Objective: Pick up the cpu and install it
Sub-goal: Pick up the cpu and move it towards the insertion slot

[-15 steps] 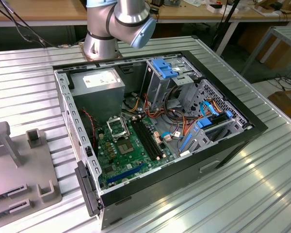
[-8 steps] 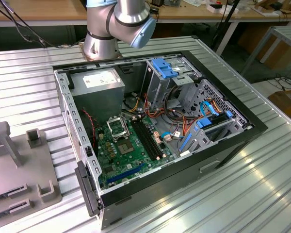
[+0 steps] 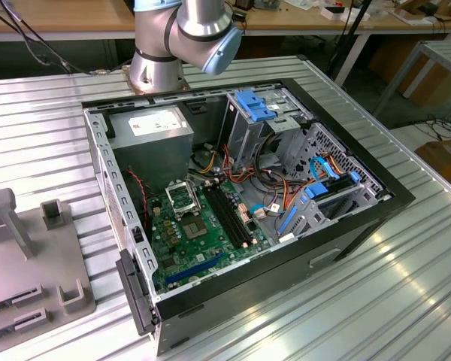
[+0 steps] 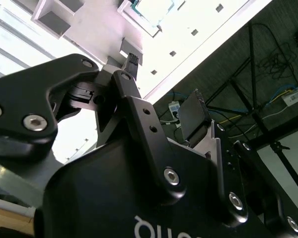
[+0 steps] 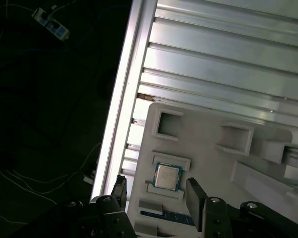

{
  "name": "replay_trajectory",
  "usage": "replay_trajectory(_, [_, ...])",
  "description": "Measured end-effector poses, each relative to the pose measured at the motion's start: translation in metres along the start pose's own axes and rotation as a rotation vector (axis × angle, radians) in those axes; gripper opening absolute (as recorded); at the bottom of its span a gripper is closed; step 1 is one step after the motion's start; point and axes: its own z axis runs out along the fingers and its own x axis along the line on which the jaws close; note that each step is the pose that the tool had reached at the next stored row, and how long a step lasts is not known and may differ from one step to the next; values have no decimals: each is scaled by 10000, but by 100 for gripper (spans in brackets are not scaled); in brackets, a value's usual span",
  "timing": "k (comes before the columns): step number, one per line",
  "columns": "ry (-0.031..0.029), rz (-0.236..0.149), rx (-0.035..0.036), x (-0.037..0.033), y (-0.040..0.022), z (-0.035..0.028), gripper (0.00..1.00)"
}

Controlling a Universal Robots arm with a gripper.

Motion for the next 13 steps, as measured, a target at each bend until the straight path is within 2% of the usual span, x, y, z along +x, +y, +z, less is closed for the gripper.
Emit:
replay_trajectory(6, [1,-49,2,-2,-4,40,60])
replay_trajectory(13, [1,-46,2,-43,-20,176,60])
